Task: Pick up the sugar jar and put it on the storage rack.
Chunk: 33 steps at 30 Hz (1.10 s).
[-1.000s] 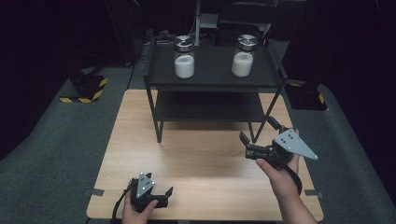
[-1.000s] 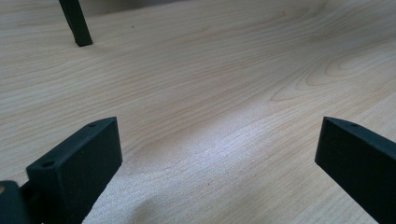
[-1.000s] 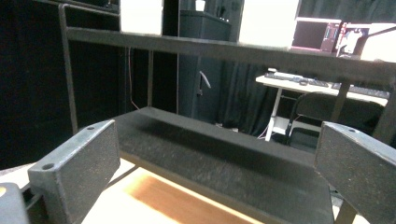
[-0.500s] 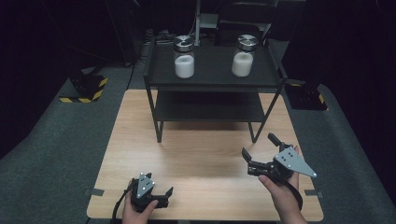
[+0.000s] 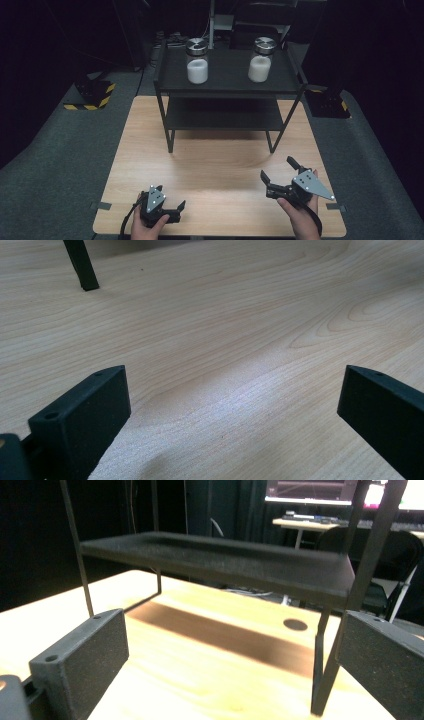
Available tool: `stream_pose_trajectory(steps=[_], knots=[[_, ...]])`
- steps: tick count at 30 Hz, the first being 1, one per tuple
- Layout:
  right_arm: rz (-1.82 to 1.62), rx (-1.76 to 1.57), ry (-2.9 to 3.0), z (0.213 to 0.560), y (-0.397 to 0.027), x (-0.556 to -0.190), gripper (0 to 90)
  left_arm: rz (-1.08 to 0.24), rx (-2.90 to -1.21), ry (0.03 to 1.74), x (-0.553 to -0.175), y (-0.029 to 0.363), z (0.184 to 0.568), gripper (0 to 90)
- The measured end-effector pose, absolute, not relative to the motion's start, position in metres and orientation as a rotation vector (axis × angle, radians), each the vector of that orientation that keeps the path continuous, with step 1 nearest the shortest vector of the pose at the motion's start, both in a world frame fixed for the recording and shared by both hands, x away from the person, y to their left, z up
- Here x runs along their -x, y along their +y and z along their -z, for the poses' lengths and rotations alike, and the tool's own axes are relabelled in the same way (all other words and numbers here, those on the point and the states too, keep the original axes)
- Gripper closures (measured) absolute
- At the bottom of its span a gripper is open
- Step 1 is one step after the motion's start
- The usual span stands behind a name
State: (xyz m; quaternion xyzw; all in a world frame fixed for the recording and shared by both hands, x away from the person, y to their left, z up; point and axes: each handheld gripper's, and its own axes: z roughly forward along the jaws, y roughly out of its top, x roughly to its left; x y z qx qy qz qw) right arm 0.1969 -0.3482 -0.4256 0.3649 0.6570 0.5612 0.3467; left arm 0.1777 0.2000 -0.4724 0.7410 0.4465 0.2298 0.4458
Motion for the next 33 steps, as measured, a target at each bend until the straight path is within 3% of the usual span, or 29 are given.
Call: stream_pose_trajectory(steps=[15,33], knots=[[-1.360,-1.080,1.769,0.464,-0.355,-0.188,0.2,-0.570,-1.844,1.098,-0.178,0.198,0.472,0.8],[-1.238,-1.216,1.805,0.481,-0.357,-0.183,0.2,-0.559,-1.844,1.114,-0.180,0.198,0.471,0.8]])
